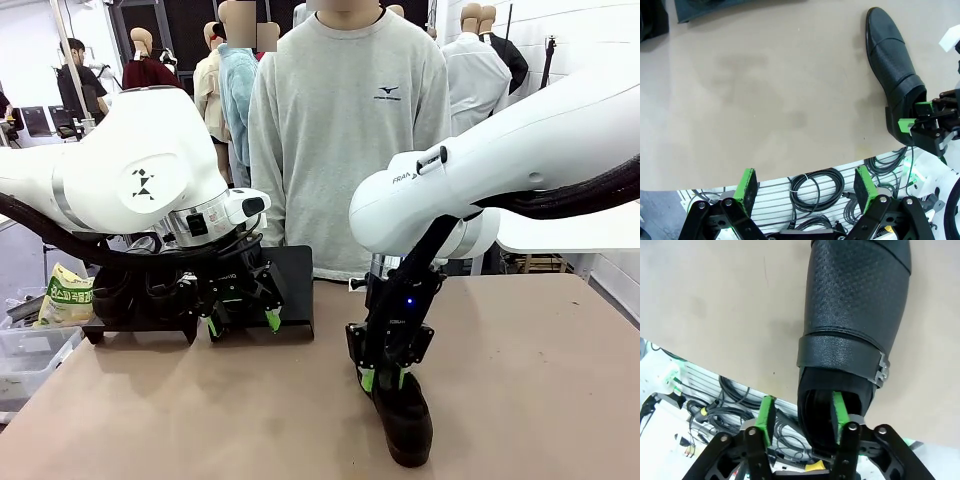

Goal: Organize the shoes by placing them on the stand.
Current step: Pick up one Shoe and place it in the middle of the table, then place the Shoe from the middle of the table onto the Shoes Stand.

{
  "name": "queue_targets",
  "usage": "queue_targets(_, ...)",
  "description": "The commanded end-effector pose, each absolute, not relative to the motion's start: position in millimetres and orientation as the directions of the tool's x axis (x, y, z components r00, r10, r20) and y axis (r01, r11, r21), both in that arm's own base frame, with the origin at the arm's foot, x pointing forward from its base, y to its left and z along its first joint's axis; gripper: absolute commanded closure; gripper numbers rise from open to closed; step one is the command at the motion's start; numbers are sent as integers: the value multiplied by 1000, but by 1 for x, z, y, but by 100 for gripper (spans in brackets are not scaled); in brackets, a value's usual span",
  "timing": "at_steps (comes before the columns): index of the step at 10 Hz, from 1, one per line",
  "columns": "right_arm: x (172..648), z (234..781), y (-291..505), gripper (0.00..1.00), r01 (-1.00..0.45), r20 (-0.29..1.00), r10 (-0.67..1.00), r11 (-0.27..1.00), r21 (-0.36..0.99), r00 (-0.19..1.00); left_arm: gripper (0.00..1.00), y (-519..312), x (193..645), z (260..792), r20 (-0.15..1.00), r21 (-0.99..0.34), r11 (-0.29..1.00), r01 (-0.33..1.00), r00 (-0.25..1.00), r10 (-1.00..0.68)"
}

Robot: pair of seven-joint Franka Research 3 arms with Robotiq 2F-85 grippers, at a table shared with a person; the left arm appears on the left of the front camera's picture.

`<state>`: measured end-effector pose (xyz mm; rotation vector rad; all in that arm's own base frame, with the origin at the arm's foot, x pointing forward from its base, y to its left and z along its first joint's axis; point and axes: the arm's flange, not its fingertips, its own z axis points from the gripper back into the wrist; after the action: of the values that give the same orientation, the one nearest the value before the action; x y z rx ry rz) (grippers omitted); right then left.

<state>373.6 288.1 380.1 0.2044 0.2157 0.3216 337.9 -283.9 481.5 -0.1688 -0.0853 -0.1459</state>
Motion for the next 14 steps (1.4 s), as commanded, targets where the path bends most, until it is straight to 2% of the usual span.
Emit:
queue_targets(1,371,392,279,0,-289,-154,338,918,271,928,0,-282,338,483,93,-154,976,155,985,-142)
queue_targets(4,364,399,276,0,-308,-145,357,910,278,923,0,-282,338,483,93,-154,976,155,985,-142)
queue_targets(6,356,407,274,0,-361,-185,418,890,279,889,0,-282,338,483,93,-154,976,155,985,-142)
queue_targets(7,369,403,282,0,-304,-145,344,922,242,928,0,-282,338,483,93,-154,976,155,985,-142)
queue_targets(14,367,405,279,0,-319,-154,361,916,244,920,0,-282,338,483,93,-154,976,155,985,-142)
